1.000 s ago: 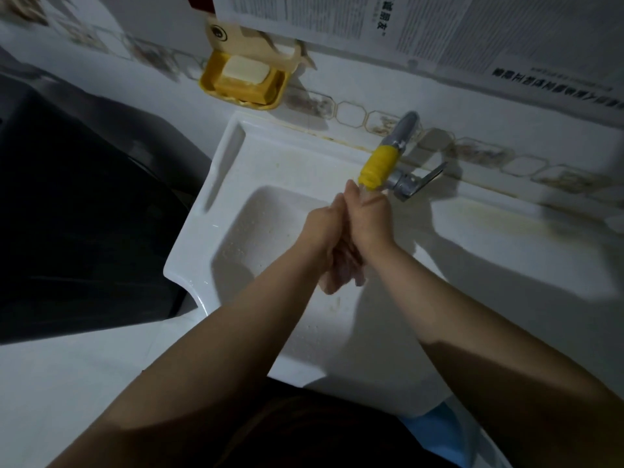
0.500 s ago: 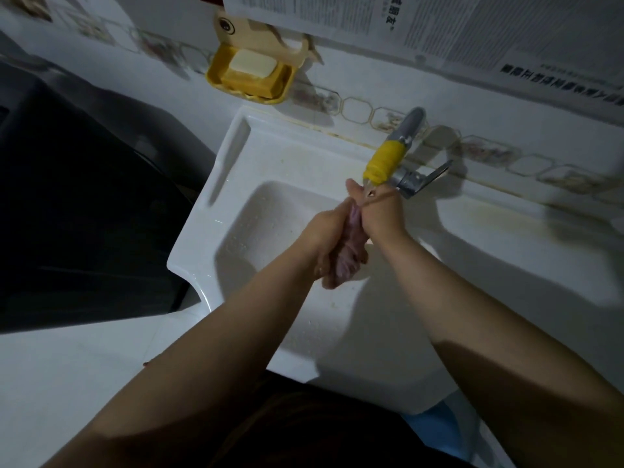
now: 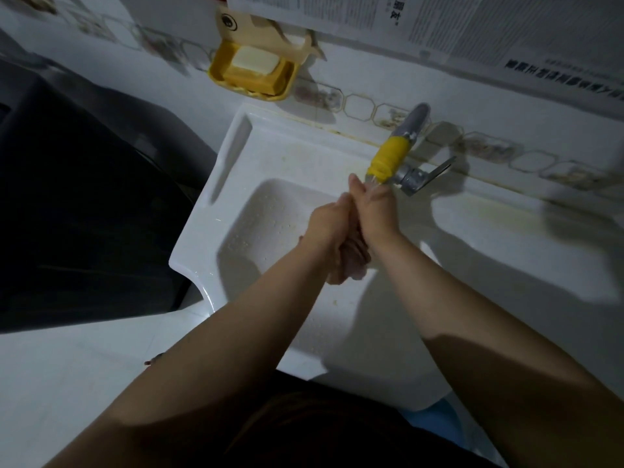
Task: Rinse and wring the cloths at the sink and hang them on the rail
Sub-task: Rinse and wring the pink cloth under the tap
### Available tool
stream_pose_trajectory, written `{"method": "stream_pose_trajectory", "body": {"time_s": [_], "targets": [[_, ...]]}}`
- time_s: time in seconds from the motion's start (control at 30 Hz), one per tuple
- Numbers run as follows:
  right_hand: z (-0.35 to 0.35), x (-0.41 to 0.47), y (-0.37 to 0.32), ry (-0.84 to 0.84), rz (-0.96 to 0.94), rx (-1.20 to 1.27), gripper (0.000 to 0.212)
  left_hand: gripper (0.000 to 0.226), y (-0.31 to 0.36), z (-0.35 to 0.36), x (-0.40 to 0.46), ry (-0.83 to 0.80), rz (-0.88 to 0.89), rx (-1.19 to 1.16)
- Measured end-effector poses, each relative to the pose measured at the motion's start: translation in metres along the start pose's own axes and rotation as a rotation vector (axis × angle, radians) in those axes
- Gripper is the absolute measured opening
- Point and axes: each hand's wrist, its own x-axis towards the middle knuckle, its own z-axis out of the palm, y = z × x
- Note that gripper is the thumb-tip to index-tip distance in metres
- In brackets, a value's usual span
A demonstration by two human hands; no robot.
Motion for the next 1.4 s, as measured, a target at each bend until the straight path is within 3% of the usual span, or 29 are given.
{"method": "stream_pose_trajectory", "body": {"time_s": [0.13, 0.23, 0.3, 0.43, 0.5, 0.53, 0.6, 0.7, 0.8, 0.87, 0.93, 1.0, 1.07, 1.17, 1.23, 1.3, 1.4], "targets": [[0.013, -0.026, -0.005, -0.06, -0.096, -0.151, 0.049, 0.05, 0.007, -0.015, 0.008, -0.04, -0.022, -0.014], [0.001, 0.001, 0.004, -0.068, 0.003, -0.189, 0.046, 0.044, 0.005, -0.017, 0.006, -0.118, 0.007, 0.231], [-0.006, 0.02, 0.013, -0.135, 0.015, -0.126, 0.036, 0.042, 0.007, -0.024, 0.006, -0.117, -0.003, 0.243], [-0.019, 0.018, 0.017, -0.497, -0.113, 0.024, 0.014, 0.031, 0.017, -0.047, 0.02, -0.099, -0.076, 0.061], [-0.03, 0.01, 0.02, -0.7, -0.087, -0.084, 0.023, 0.036, 0.022, -0.051, 0.025, -0.181, -0.112, 0.031], [-0.034, 0.008, 0.023, -0.707, -0.094, -0.146, 0.021, 0.038, 0.025, -0.052, 0.026, -0.232, -0.13, 0.038], [-0.04, 0.01, 0.022, -0.591, -0.124, -0.172, 0.013, 0.036, 0.029, -0.056, 0.026, -0.359, -0.124, 0.132], [-0.045, 0.019, 0.016, -0.501, -0.089, -0.093, 0.023, 0.021, 0.034, -0.067, 0.022, -0.632, 0.029, 0.393], [-0.054, 0.019, 0.01, -0.475, 0.09, 0.284, 0.023, 0.017, 0.035, -0.08, 0.021, -0.59, 0.151, 0.583], [-0.053, 0.016, 0.004, -0.481, 0.192, 0.58, 0.022, 0.03, 0.032, -0.084, 0.025, -0.538, 0.179, 0.523], [-0.044, 0.015, 0.0, -0.385, 0.297, 0.777, 0.015, 0.03, 0.024, -0.077, 0.027, -0.435, 0.209, 0.411], [-0.031, 0.009, -0.001, -0.211, 0.253, 0.632, 0.015, 0.026, 0.017, -0.062, 0.028, -0.239, 0.238, 0.286], [-0.016, -0.008, 0.002, -0.083, 0.01, 0.327, 0.025, 0.028, 0.017, -0.049, 0.027, -0.071, 0.194, 0.166], [0.003, -0.03, 0.003, -0.042, -0.273, 0.012, 0.042, 0.033, 0.012, -0.028, 0.027, -0.031, 0.115, 0.183], [0.002, -0.014, 0.006, 0.011, -0.176, -0.095, 0.046, 0.04, 0.006, -0.013, 0.021, 0.0, 0.087, 0.181], [-0.002, -0.002, 0.006, 0.034, -0.056, -0.043, 0.048, 0.042, 0.003, -0.005, 0.016, 0.028, 0.047, 0.066], [0.004, -0.015, 0.009, 0.016, -0.199, -0.108, 0.046, 0.043, 0.007, -0.007, 0.023, 0.05, 0.018, -0.03]]}}
